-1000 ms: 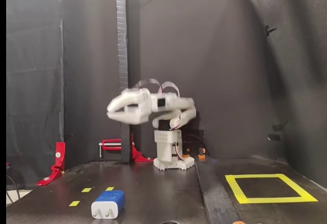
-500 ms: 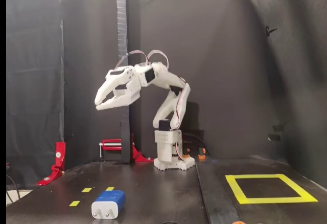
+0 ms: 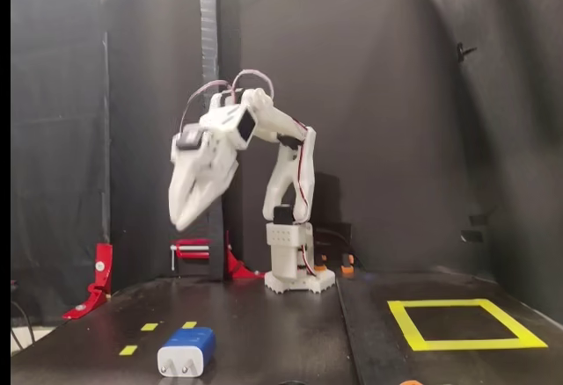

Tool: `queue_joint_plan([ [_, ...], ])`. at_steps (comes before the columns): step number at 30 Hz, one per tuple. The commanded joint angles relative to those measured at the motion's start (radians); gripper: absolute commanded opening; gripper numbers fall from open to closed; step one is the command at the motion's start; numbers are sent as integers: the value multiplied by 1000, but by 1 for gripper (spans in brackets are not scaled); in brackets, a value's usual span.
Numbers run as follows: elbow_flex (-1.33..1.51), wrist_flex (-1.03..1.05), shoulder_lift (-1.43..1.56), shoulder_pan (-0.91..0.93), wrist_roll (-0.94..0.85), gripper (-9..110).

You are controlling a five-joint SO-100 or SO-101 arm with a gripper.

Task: Grasp the block and place it in the designated area.

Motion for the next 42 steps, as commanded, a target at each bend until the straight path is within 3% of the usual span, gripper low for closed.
queue_joint_plan([
  [1, -109, 52, -74, -3, -11, 0],
  [14, -420, 321, -414, -21, -66, 0],
  [30, -459, 344, -454, -20, -95, 0],
  [38, -459, 365, -433, -11, -523, 0],
  [42, -459, 365, -417, -18, -873, 0],
])
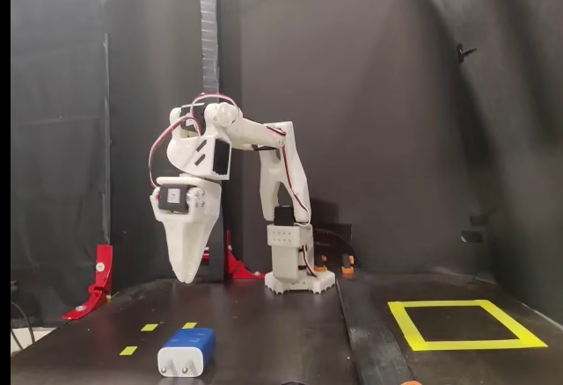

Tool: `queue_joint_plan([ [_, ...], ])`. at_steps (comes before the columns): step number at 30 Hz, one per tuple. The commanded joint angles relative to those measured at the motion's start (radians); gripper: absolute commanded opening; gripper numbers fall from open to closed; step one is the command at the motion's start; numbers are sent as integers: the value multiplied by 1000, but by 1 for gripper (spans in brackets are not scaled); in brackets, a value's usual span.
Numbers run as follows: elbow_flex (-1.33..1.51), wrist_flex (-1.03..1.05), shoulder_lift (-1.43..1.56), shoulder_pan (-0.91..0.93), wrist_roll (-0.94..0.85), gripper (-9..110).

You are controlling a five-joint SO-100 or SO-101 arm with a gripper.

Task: Grasp the block and place it in the designated area.

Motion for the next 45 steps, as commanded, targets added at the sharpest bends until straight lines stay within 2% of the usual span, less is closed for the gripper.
queue_joint_plan([
  [1, -40, -2, 46, -2, -235, 0],
  [11, -40, 20, 55, -21, -989, 0],
  [16, -40, 55, 61, -20, -1250, 0],
  [26, -40, 3, 63, -8, -1278, 4],
  [31, -40, 2, 63, -5, -1279, 28],
  [37, -38, 8, 67, 2, -1281, 38],
  [45, -38, 21, 67, 23, -1293, 38],
])
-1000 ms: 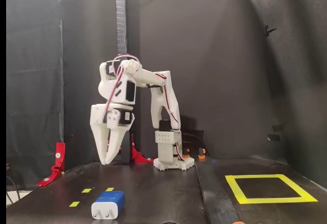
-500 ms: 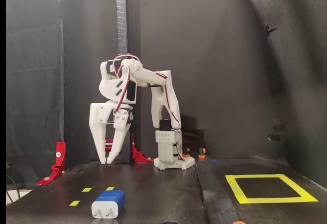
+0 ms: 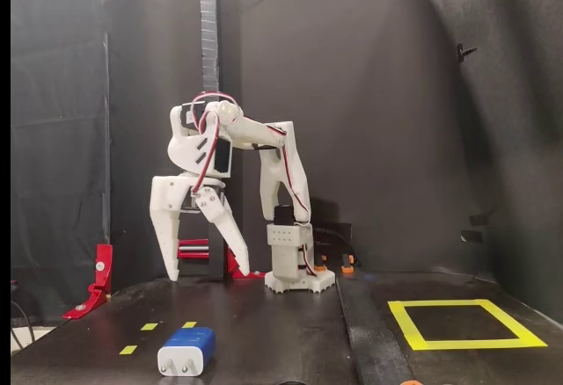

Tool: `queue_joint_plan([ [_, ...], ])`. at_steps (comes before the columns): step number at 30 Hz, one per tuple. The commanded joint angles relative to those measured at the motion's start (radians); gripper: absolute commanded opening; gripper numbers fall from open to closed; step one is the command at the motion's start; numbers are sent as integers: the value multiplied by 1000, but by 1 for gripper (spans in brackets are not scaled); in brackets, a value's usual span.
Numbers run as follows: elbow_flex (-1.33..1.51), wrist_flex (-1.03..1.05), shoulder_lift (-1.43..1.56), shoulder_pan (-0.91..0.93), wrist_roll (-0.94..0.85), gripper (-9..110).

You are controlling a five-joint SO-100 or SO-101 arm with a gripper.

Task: Grasp the block and place it in the designated area.

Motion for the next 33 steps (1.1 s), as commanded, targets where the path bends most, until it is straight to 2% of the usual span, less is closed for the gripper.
queue_joint_plan([
  [1, -37, 15, 57, 9, -11, 38],
  [33, -23, -144, -258, 43, -20, 38],
])
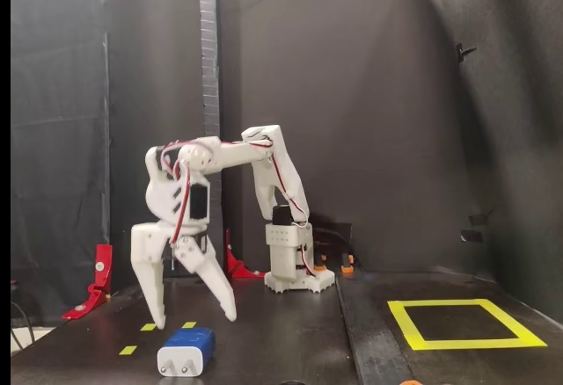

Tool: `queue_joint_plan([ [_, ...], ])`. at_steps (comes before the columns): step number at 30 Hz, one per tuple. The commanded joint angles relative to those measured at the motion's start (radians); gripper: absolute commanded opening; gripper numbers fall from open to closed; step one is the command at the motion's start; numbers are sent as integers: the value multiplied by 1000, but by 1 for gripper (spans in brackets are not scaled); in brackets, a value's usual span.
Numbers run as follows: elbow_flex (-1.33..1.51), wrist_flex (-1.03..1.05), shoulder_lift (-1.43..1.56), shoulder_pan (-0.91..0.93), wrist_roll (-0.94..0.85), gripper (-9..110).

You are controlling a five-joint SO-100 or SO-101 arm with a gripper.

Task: Grasp the block and place it in the designated area.

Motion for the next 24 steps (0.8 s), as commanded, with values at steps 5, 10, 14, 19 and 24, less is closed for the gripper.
queue_joint_plan([
  [5, -20, -32, -31, 3, -11, 38],
  [10, -20, -66, -77, 6, -11, 38],
  [14, -20, -95, -114, 5, -11, 38],
  [19, -20, -107, -132, 3, -11, 38],
  [24, -20, -104, -132, 2, -11, 38],
])
